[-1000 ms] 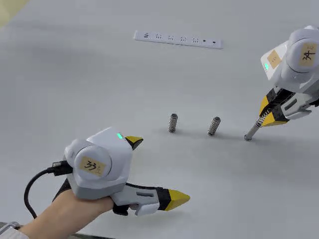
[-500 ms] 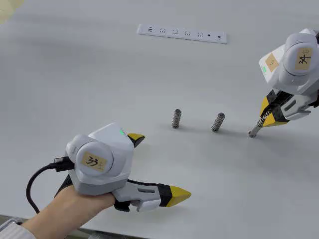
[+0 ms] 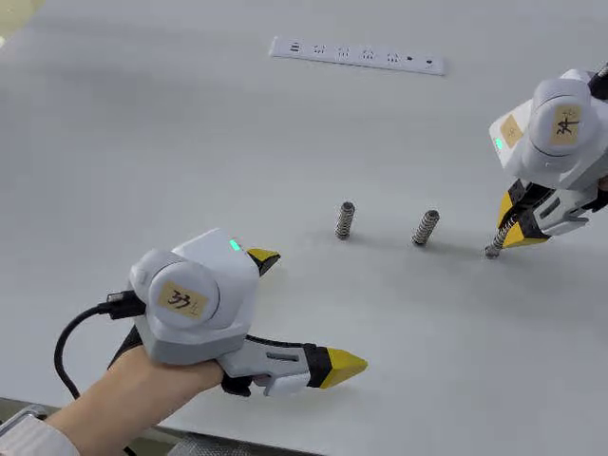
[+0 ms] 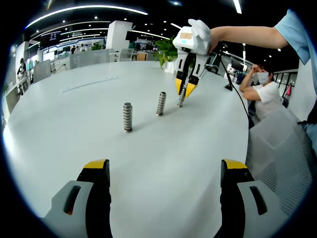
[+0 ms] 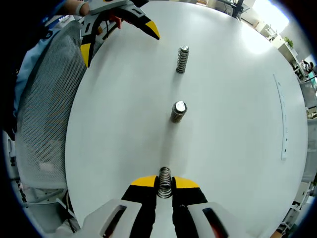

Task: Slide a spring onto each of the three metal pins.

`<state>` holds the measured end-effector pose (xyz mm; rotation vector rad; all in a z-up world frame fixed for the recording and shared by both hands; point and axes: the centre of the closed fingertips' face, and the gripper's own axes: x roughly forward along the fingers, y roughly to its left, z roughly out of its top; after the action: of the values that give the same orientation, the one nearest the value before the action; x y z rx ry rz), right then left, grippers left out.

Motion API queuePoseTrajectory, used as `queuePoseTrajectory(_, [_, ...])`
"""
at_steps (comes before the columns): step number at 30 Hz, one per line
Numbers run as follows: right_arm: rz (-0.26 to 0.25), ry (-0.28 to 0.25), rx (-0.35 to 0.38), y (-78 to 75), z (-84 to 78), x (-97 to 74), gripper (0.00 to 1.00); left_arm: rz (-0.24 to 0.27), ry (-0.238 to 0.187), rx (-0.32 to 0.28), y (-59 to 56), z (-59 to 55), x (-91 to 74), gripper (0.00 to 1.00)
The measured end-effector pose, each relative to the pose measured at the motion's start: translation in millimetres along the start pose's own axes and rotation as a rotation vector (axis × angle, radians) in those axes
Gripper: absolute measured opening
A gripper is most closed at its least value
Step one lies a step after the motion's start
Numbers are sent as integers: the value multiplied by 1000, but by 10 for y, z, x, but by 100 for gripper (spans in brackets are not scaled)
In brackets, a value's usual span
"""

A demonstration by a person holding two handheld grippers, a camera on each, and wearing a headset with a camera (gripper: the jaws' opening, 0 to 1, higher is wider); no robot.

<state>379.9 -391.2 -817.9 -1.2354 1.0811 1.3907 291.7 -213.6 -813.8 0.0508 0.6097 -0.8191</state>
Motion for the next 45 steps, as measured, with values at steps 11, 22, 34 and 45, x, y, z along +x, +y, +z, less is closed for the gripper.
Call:
queuePoseTrajectory(11, [10,22,0,-21,-67,137,8,-5,6,1,12,0,7,91])
queuePoseTrajectory(22, [-1,32,-5,-49,-98,181,8,-6,9,7,28,8,3,91])
queuePoseTrajectory(34, [-5,16,12,20,-35,186,23,-1,5,15,53,29,-22,91])
queuePoseTrajectory(45, [-42,-126,125,-8,-20,180,78,-1,-1,22,46,57,-20,91])
